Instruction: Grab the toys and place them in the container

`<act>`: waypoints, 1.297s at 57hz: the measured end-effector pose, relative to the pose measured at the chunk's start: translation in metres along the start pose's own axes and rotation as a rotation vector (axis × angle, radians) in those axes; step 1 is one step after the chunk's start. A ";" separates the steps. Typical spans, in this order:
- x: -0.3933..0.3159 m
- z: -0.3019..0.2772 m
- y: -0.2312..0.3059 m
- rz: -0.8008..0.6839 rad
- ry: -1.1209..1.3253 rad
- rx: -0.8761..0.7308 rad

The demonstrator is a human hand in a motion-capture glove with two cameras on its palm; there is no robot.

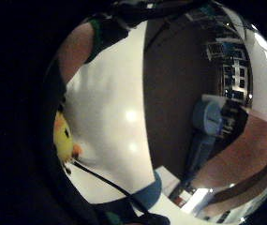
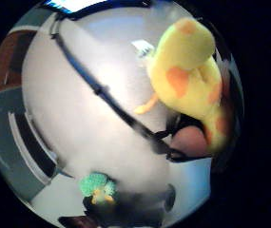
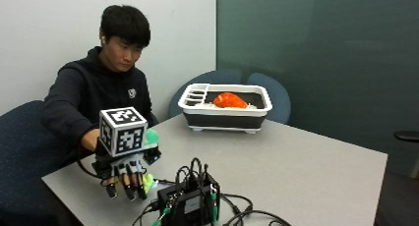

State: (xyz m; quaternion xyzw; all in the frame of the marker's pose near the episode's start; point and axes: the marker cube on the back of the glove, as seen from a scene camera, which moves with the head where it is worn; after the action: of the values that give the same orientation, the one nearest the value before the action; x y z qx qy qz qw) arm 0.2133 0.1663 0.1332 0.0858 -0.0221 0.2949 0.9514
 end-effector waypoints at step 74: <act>-0.473 -0.240 0.142 -0.789 0.086 0.344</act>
State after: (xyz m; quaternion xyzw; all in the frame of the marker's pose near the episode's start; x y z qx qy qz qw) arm -0.2598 0.0604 -0.1255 0.2327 0.1014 -0.0887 0.9632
